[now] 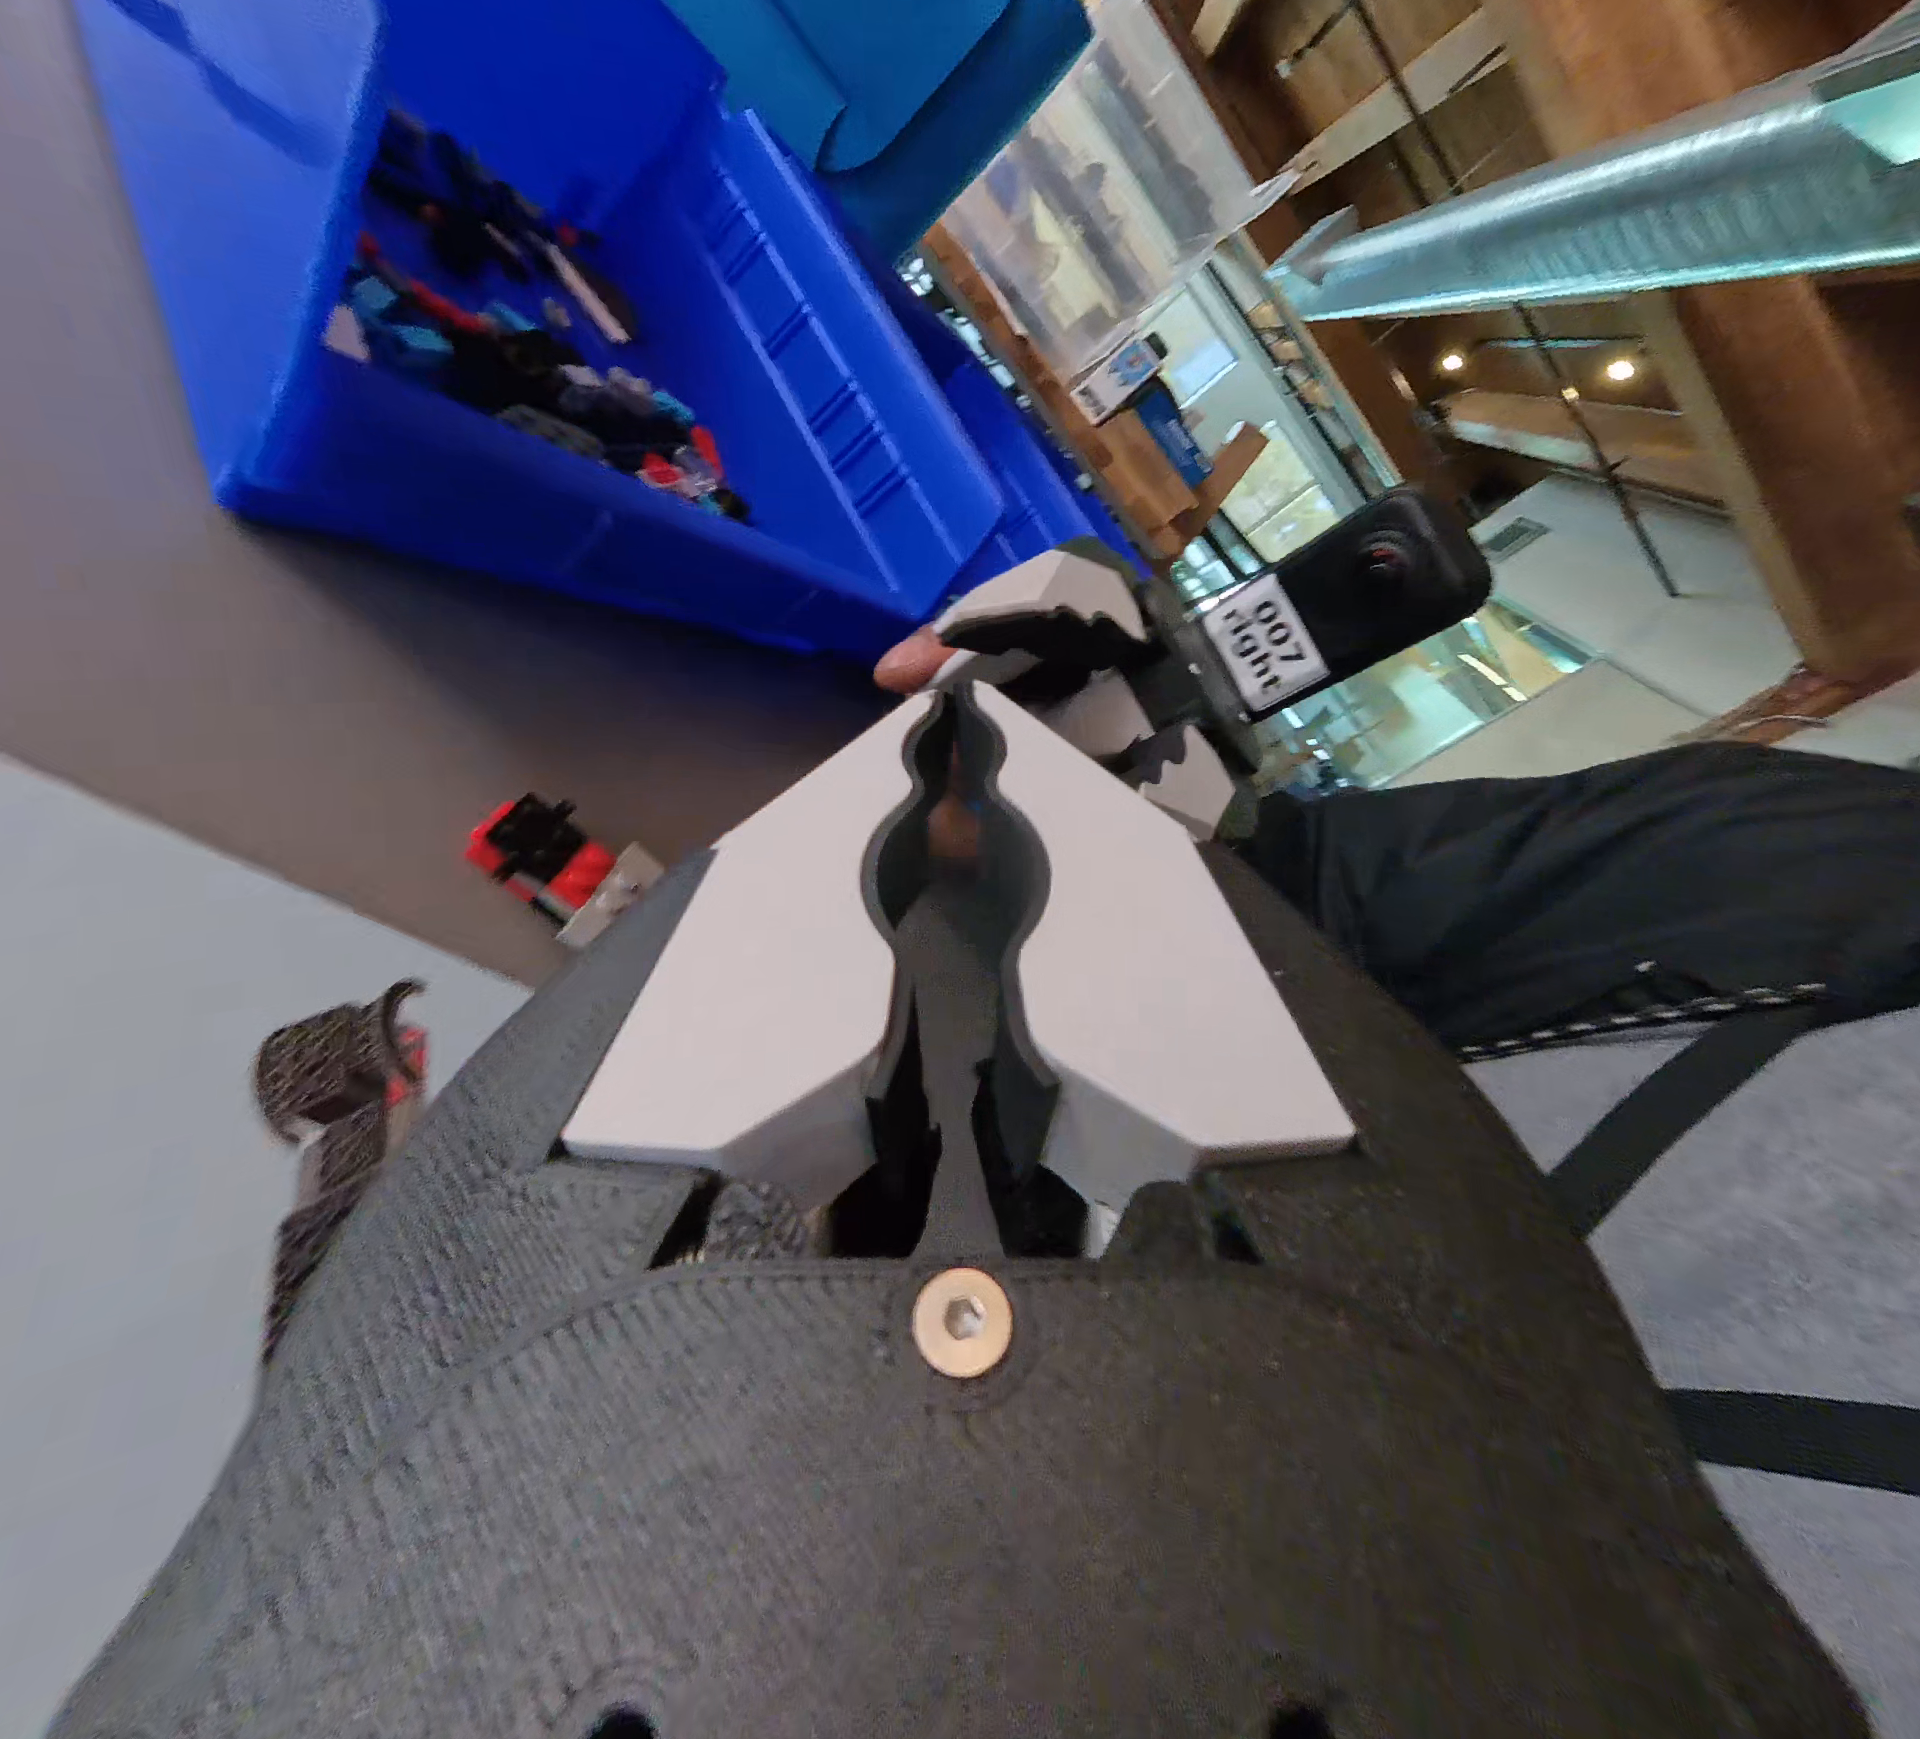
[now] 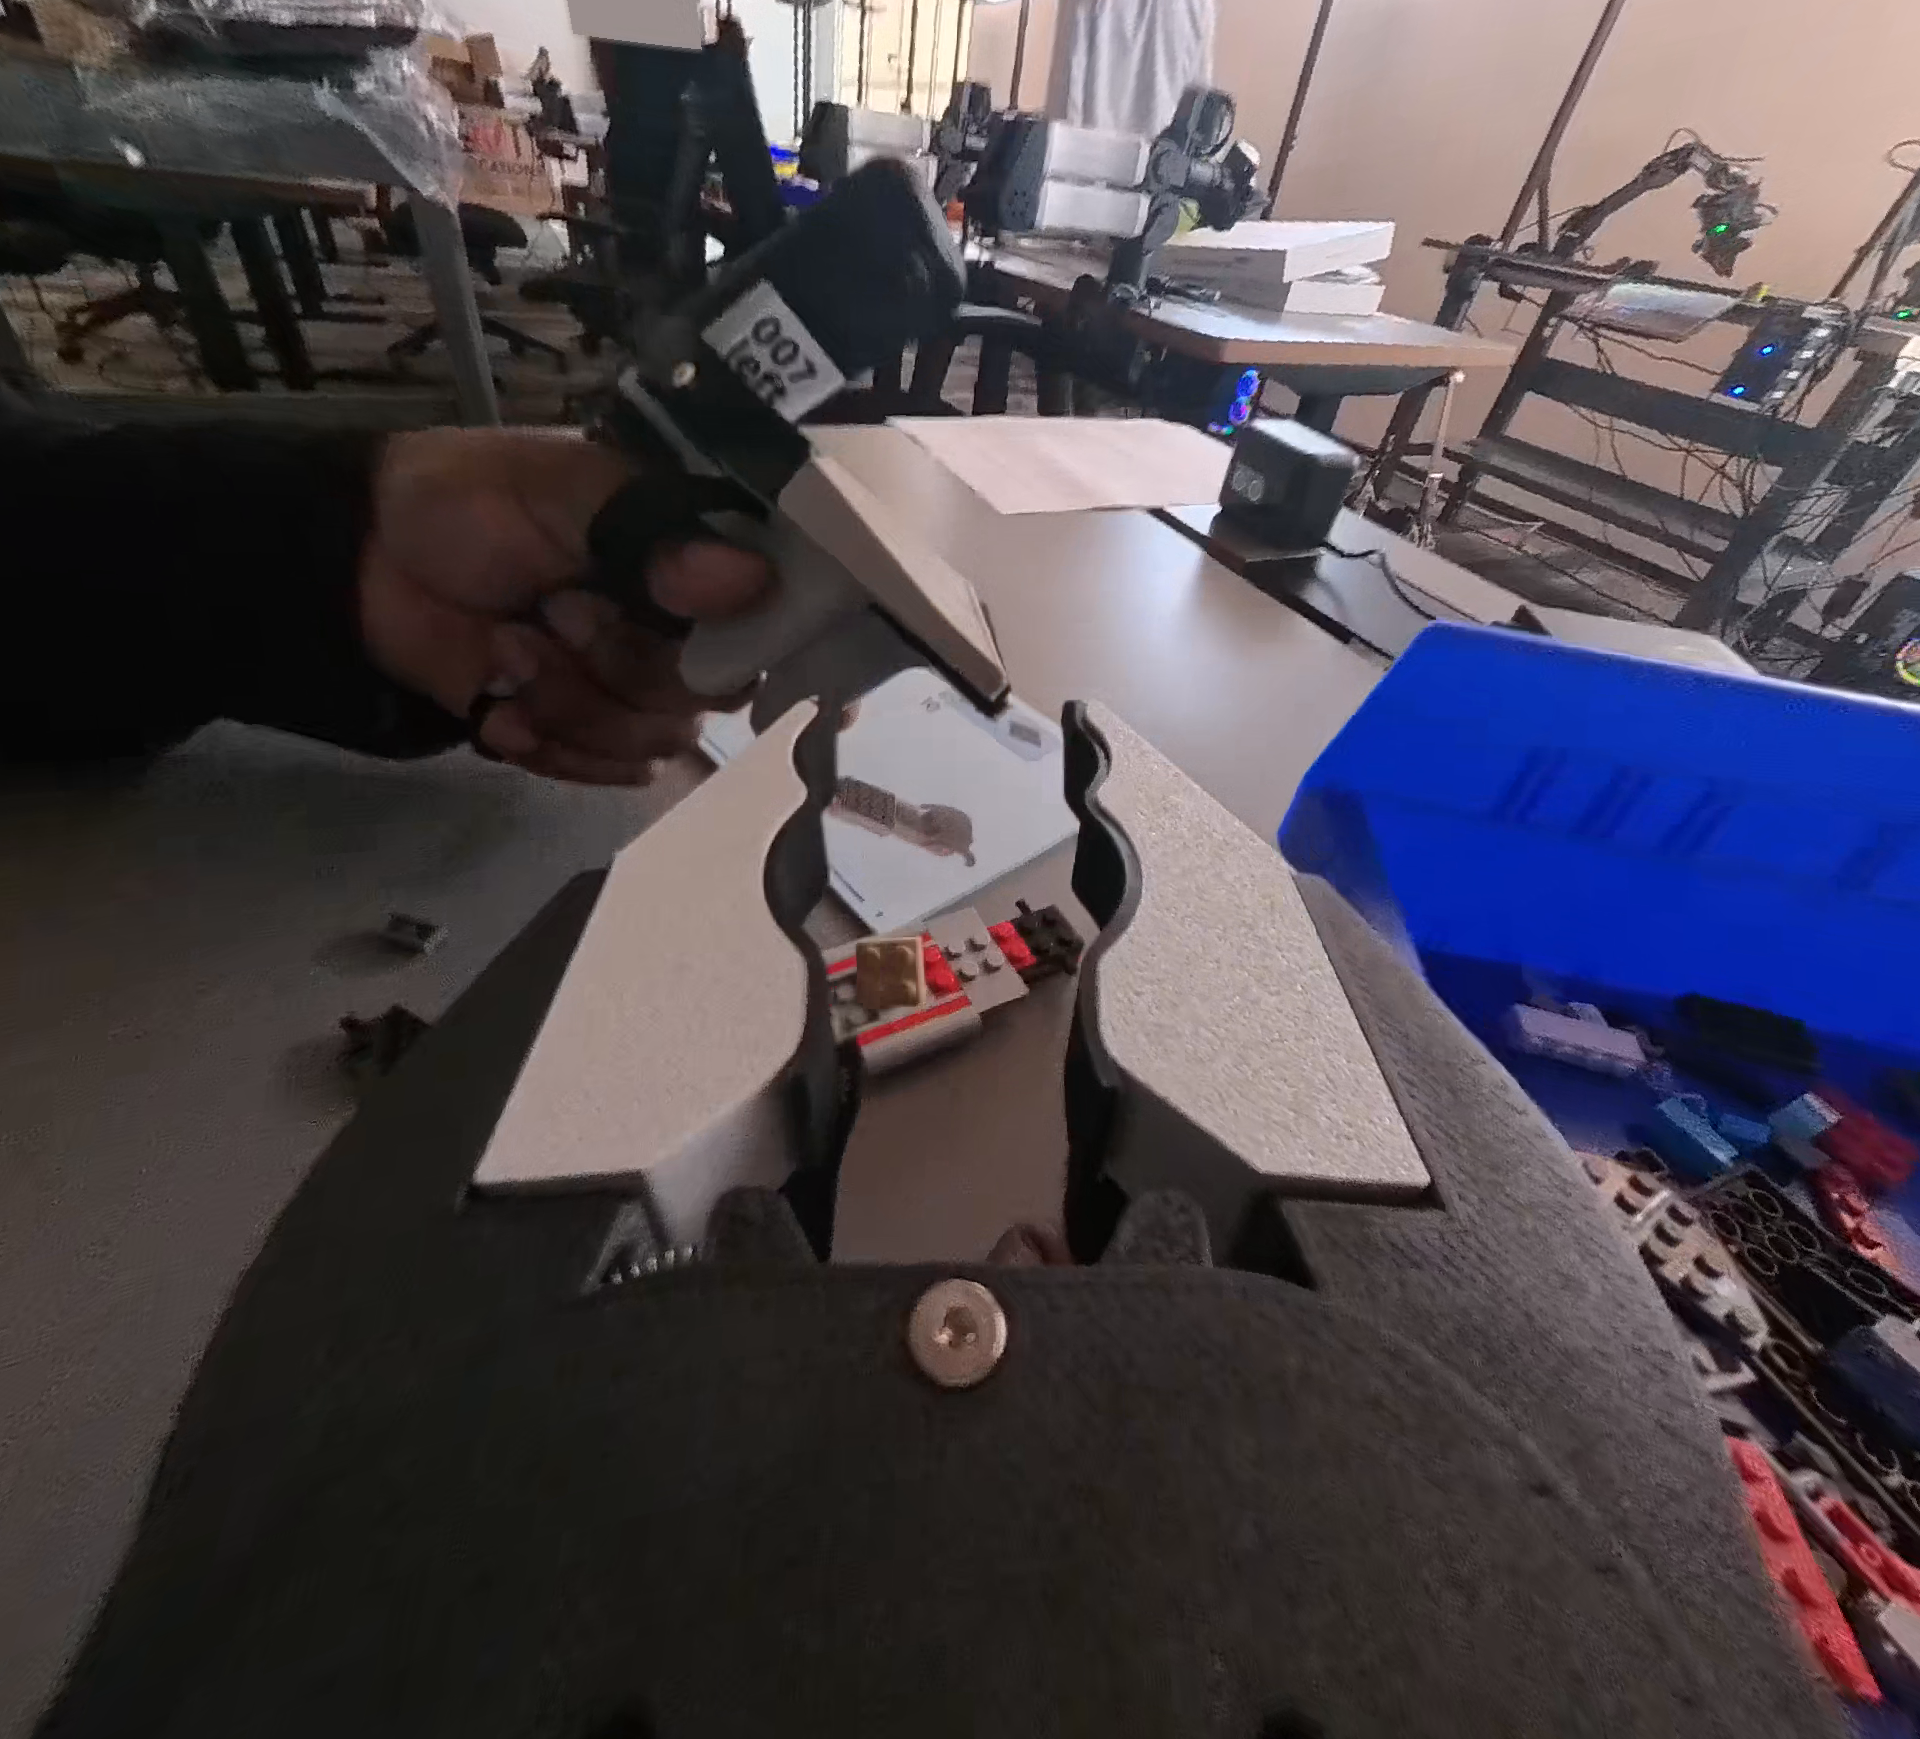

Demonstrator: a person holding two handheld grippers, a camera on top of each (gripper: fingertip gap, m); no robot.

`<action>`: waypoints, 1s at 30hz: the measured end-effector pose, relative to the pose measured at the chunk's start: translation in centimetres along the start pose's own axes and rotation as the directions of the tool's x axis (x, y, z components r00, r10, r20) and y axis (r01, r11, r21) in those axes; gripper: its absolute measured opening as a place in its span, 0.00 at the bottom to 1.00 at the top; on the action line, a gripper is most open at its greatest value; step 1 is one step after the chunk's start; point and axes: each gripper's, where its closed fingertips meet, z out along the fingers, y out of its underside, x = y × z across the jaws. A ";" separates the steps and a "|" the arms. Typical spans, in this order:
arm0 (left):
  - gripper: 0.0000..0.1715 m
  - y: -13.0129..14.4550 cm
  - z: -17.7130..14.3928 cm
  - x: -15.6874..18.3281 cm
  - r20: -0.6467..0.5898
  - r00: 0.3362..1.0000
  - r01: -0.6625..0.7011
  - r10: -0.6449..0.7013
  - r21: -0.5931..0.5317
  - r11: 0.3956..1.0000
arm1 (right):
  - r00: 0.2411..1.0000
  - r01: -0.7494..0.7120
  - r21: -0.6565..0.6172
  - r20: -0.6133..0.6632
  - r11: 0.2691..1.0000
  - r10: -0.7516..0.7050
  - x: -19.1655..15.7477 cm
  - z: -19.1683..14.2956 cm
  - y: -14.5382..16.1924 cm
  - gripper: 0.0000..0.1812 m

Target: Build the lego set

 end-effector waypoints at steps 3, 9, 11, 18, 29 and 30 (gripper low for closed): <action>0.00 0.2 -1.5 -0.9 0.070 0.997 -0.031 0.030 0.003 1.000 | 1.000 0.029 -0.043 0.009 0.999 -0.029 -0.3 -0.4 0.8 0.25; 0.00 0.1 -2.5 -1.1 0.162 0.977 -0.130 0.138 -0.054 0.990 | 0.999 -0.033 -0.177 0.012 0.984 0.035 -0.1 -1.7 2.8 0.25; 0.00 1.0 -2.3 -1.4 0.187 0.971 -0.135 0.153 -0.105 0.985 | 0.997 -0.066 -0.229 0.014 0.971 0.071 -0.2 -1.7 3.6 0.25; 0.01 5.8 -1.6 -2.7 0.241 0.951 -0.097 0.194 -0.363 0.927 | 0.990 -0.090 -0.385 0.065 0.918 0.124 -1.7 -1.6 6.0 0.22; 0.01 8.3 -1.4 -3.2 0.252 0.925 -0.125 0.283 -0.503 0.855 | 0.981 0.021 -0.517 0.175 0.856 0.082 -4.2 -1.3 8.1 0.22; 0.01 8.3 -1.4 -3.2 0.253 0.925 -0.124 0.283 -0.503 0.855 | 0.982 0.028 -0.523 0.175 0.852 0.076 -4.3 -1.3 8.3 0.22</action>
